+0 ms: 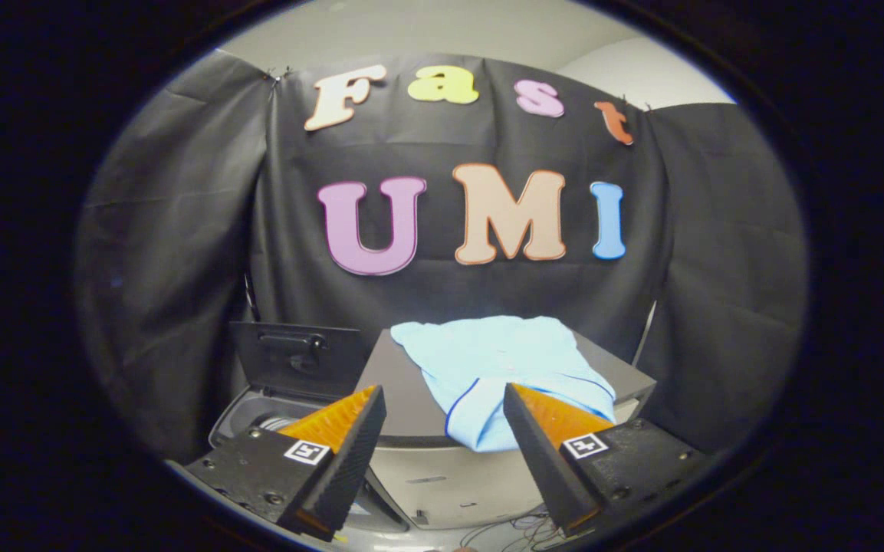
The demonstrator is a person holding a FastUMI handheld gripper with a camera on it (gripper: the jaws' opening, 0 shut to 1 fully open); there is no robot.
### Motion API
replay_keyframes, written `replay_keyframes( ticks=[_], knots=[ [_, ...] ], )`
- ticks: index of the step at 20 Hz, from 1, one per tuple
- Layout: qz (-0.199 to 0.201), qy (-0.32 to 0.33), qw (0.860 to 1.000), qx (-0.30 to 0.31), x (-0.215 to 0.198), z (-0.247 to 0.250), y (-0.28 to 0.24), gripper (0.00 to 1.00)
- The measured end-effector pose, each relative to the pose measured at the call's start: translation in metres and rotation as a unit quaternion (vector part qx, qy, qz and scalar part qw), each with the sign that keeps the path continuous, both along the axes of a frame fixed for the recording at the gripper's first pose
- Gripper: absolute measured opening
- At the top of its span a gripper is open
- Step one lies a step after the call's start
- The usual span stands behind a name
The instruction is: Put the clothes into the washing machine and then close the washing machine lid.
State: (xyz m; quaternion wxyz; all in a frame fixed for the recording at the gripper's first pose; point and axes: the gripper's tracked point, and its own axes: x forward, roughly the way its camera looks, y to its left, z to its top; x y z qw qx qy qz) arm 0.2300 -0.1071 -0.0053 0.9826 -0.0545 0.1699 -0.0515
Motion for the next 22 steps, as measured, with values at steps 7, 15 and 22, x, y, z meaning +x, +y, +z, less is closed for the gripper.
replay_keyframes(
  ticks=[7,15,22],
  knots=[
    [-0.017,0.068,0.997,0.015,0.090,-0.007,-0.040,0.95],
    [-0.048,0.127,0.989,-0.052,0.150,-0.030,-0.079,0.96],
    [-0.064,0.178,0.981,-0.051,0.169,-0.074,-0.104,0.98]
  ],
)
